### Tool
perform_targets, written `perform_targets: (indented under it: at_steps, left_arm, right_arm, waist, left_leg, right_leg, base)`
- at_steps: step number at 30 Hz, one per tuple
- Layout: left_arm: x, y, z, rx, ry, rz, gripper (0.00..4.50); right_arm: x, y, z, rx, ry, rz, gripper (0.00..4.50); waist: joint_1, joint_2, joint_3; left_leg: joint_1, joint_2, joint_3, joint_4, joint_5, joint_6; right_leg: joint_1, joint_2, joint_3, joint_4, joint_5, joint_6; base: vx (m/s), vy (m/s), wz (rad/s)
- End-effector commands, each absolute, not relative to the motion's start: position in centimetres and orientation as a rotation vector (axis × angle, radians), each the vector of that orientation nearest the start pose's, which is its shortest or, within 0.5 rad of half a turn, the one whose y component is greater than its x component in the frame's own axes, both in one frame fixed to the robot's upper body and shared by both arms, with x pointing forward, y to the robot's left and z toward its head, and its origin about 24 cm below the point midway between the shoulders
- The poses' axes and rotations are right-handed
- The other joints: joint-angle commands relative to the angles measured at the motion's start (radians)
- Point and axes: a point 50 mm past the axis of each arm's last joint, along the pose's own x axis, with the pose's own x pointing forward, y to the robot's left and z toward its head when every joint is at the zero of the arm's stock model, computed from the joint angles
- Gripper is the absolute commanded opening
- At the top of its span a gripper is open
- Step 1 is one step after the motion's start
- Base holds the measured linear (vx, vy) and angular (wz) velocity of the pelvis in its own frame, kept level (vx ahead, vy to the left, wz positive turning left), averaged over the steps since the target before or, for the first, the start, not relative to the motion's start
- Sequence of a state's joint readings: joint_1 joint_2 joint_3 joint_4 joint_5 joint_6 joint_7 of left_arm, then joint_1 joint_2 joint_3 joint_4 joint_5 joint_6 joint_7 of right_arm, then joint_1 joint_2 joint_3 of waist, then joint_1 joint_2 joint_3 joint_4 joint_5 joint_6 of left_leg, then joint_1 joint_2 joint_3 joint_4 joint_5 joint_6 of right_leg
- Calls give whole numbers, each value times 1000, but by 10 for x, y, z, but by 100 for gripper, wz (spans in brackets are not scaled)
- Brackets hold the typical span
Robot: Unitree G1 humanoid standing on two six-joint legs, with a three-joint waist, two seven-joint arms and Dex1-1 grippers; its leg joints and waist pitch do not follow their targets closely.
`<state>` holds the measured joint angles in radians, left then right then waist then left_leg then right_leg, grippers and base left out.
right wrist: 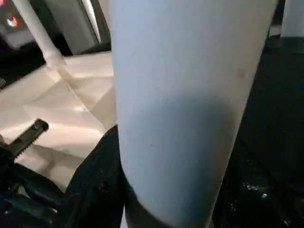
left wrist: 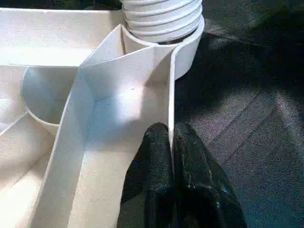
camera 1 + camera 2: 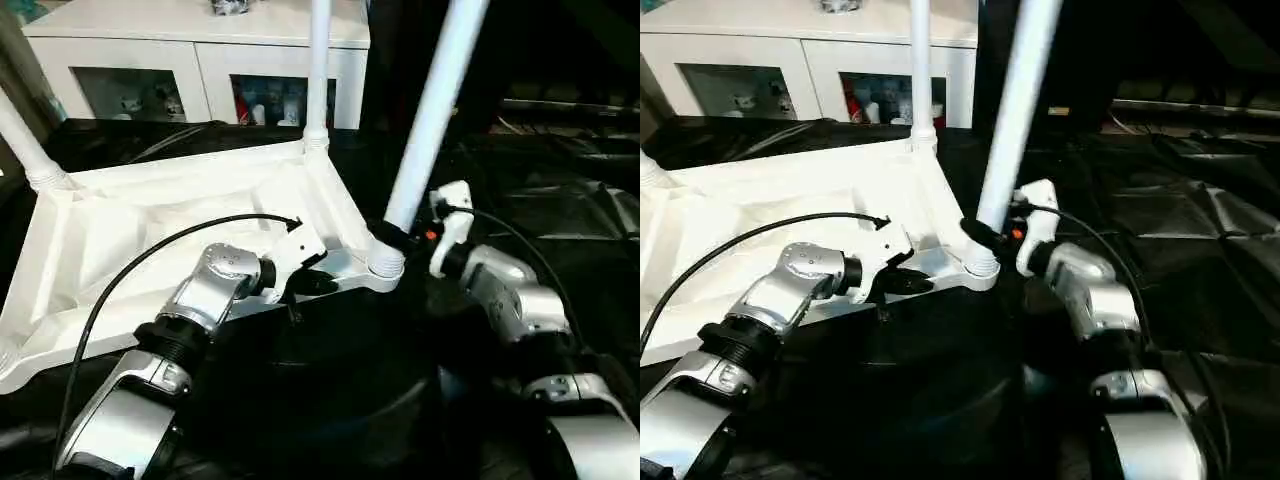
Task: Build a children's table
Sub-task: Insert table leg to table base
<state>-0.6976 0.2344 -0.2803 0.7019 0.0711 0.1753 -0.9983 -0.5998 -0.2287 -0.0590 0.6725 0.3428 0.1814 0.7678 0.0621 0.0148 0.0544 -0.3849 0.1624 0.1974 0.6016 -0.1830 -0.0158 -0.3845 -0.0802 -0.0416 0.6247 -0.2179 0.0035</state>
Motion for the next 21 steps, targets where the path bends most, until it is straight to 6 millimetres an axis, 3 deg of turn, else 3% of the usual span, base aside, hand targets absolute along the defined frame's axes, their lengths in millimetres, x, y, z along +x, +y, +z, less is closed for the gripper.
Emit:
perform_targets:
  at_steps: [1, 3, 5, 6, 12, 16, 17, 19, 20, 21]
  left_arm:
    - [342, 99, 62, 314, 355, -1131, 0]
    - [343, 99, 63, 310, 351, -1127, 0]
    - [343, 99, 63, 309, 350, -1127, 0]
    - [343, 99, 63, 310, 350, -1127, 0]
    - [342, 102, 62, 318, 356, -1129, 0]
    - [342, 102, 62, 330, 362, -1139, 0]
    - [341, 102, 61, 331, 361, -1139, 0]
    - [341, 102, 61, 333, 362, -1140, 0]
    - [341, 102, 61, 337, 363, -1142, 0]
    - [341, 102, 60, 339, 364, -1143, 0]
  right_arm:
    - [335, -156, 40, 254, 249, 708, 189]
    - [328, -156, 28, 227, 222, 691, 189]
    - [324, -156, 23, 223, 205, 680, 189]
    - [323, -156, 21, 214, 202, 676, 189]
    - [317, -152, 14, 137, 179, 675, 189]
    - [319, -144, 17, 103, 198, 742, 189]
    - [319, -143, 16, 91, 209, 764, 189]
    - [319, -140, 16, 75, 221, 793, 189]
    - [318, -137, 15, 55, 245, 836, 189]
    - [318, -135, 14, 47, 257, 853, 189]
  waist:
    - [7, -8, -67]
    - [7, 0, -67]
    - [7, -2, -68]
    - [8, 5, -68]
    - [3, 6, -66]
    - [1, 6, -66]
    - [-2, -3, -66]
    - [-1, 1, -65]
    - [-1, -10, -65]
    - [0, -5, -64]
  left_leg:
    - [20, 71, -29, -68, -150, 67]
    - [20, 71, -31, -69, -160, 59]
    - [19, 71, -31, -70, -160, 62]
    - [20, 71, -32, -71, -164, 62]
    - [21, 72, -34, -77, -201, 54]
    - [20, 72, -34, -77, -201, 57]
    - [20, 71, -32, -78, -203, 60]
    - [19, 71, -32, -76, -201, 63]
    - [19, 72, -32, -76, -198, 67]
    - [17, 71, -32, -76, -195, 69]
  right_leg:
    - [41, -81, 41, -68, -9, -315]
    - [40, -82, 40, -70, -16, -313]
    - [42, -82, 39, -69, -19, -313]
    - [41, -82, 39, -70, -28, -313]
    - [38, -79, 39, -76, -70, -305]
    - [39, -80, 40, -76, -70, -303]
    - [39, -78, 39, -78, -71, -303]
    - [38, -81, 41, -78, -79, -304]
    - [39, -81, 41, -78, -91, -301]
    - [39, -82, 40, -79, -104, -298]
  base:
    - [0, 0, 0]
    - [0, 0, 0]
    - [0, 0, 0]
    - [0, 0, 0]
    - [0, 0, 0]
    - [0, 0, 0]
    - [0, 0, 0]
    - [0, 0, 0]
    - [0, 0, 0]
    - [0, 0, 0]
